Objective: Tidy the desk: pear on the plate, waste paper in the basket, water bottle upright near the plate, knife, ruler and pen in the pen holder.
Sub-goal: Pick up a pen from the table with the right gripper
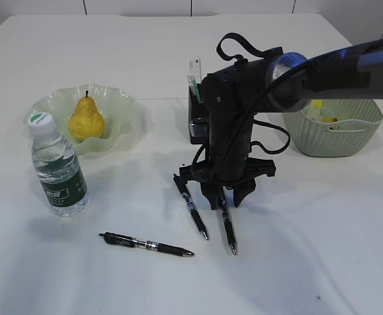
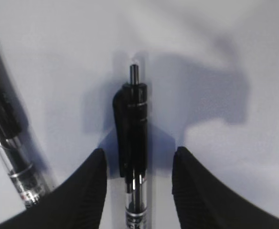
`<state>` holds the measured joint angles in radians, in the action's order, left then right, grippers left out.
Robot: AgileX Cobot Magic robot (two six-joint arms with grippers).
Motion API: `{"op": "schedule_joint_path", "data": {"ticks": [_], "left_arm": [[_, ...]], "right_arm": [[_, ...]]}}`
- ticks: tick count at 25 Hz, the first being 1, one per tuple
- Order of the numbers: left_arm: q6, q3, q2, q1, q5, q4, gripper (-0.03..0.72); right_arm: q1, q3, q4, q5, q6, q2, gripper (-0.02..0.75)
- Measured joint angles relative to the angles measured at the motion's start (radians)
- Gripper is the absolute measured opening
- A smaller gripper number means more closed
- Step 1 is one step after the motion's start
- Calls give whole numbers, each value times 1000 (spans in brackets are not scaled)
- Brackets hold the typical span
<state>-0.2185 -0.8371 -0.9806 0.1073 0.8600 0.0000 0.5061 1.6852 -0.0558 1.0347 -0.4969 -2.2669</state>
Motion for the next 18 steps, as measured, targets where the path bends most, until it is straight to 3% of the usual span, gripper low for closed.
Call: {"op": "schedule_joint_path", "data": {"ticks": [12, 18], "left_arm": [[0, 0, 0, 0, -2, 0, 402], [0, 0, 0, 0, -2, 0, 402]], "right_arm": [[0, 11, 0, 0, -1, -9, 327], [0, 11, 0, 0, -2, -10, 159]]}}
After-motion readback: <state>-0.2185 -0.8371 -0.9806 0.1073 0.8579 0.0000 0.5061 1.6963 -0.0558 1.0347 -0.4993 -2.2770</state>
